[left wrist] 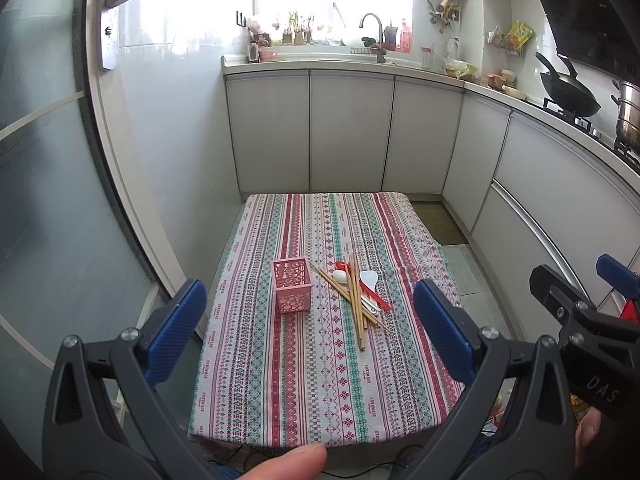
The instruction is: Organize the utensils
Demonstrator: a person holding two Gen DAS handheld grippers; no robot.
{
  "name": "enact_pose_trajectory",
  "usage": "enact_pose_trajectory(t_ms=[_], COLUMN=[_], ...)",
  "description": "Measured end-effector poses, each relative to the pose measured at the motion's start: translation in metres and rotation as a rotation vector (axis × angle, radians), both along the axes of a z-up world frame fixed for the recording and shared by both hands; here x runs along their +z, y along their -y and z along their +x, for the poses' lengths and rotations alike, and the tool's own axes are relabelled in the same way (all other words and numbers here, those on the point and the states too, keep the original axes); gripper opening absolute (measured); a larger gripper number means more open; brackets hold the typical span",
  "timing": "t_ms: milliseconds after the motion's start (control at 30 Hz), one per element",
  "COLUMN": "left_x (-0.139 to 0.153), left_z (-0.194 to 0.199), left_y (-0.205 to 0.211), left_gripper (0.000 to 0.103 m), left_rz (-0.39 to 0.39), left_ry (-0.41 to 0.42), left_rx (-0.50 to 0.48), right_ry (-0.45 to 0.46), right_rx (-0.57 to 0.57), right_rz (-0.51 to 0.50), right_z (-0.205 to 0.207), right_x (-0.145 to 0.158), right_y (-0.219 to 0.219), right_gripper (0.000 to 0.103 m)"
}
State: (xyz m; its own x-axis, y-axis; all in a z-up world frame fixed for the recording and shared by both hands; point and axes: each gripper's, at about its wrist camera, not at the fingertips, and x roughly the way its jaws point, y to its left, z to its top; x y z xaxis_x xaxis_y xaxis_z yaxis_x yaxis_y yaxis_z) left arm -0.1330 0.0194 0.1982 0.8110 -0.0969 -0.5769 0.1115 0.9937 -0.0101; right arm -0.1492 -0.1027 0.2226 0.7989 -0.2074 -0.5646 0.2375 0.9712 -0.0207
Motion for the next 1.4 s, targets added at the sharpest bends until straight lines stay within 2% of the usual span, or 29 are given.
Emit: enact_pose_trajectory(t_ms=[167, 233, 300, 367, 500, 600, 700, 867, 900, 933, 1033, 1100, 1200, 1267, 1400], left_x=[-0.011, -0.021, -0.038, -0.060, -0.109, -0.140, -0.165, -0.201, -0.208, -0.215, -0.231, -0.237, -0.247, -0.251, -0.259], left_z=[0.012, 0.022, 0.042, 0.065, 0.104, 0.129, 0.152, 0.194, 0.202, 0.209, 0.228, 0.238, 0.252, 0.262, 0.278], left_y=[0.003, 0.002, -0.003, -0.010, -0.015, -0.009, 0.004, 0.029, 0.033, 0.035, 0.041, 0.048, 0.058, 0.065, 0.073], left_gripper=[0.103, 0.103, 0.103, 0.103, 0.103, 0.103, 0.102, 0.096, 0.092, 0.084, 0.072, 0.065, 0.057, 0.050, 0.040], left_rz=[-0.004, -0.011, -0.029, -0.067, -0.096, -0.121, -0.163, -0.210, -0.225, -0.247, -0.313, -0.344, -0.360, -0.366, -0.370], left_ry=[-0.017, -0.029, -0.080, -0.147, -0.284, -0.377, -0.458, -0.579, -0.609, -0.634, -0.682, -0.693, -0.701, -0.698, -0.688], left_rx=[-0.006, -0.014, -0.024, -0.028, 0.009, -0.015, -0.065, -0.096, -0.096, -0.096, -0.102, -0.110, -0.108, -0.100, -0.077], right_ry=[-0.005, 0.009, 0.027, 0.041, -0.082, -0.187, -0.282, -0.399, -0.413, -0.422, -0.421, -0.434, -0.474, -0.510, -0.535], right_rx=[0.010, 0.052, 0.107, 0.103, 0.041, 0.061, 0.129, 0.122, 0.121, 0.124, 0.133, 0.145, 0.165, 0.185, 0.177], right_rz=[0.004, 0.035, 0.092, 0.121, 0.076, 0.139, 0.234, 0.310, 0.314, 0.317, 0.322, 0.338, 0.395, 0.443, 0.457], right_z=[0.014, 0.025, 0.041, 0.058, 0.109, 0.146, 0.180, 0.232, 0.241, 0.249, 0.271, 0.284, 0.297, 0.303, 0.310], right_x=[-0.011, -0.021, -0.039, -0.061, -0.111, -0.149, -0.183, -0.223, -0.227, -0.230, -0.236, -0.244, -0.265, -0.280, -0.295], right_y=[0.004, 0.011, 0.024, 0.041, 0.066, 0.079, 0.085, 0.098, 0.101, 0.103, 0.108, 0.110, 0.109, 0.109, 0.108], right_gripper=[0.103, 0.103, 0.103, 0.103, 0.103, 0.103, 0.102, 0.099, 0.098, 0.097, 0.091, 0.084, 0.066, 0.049, 0.041])
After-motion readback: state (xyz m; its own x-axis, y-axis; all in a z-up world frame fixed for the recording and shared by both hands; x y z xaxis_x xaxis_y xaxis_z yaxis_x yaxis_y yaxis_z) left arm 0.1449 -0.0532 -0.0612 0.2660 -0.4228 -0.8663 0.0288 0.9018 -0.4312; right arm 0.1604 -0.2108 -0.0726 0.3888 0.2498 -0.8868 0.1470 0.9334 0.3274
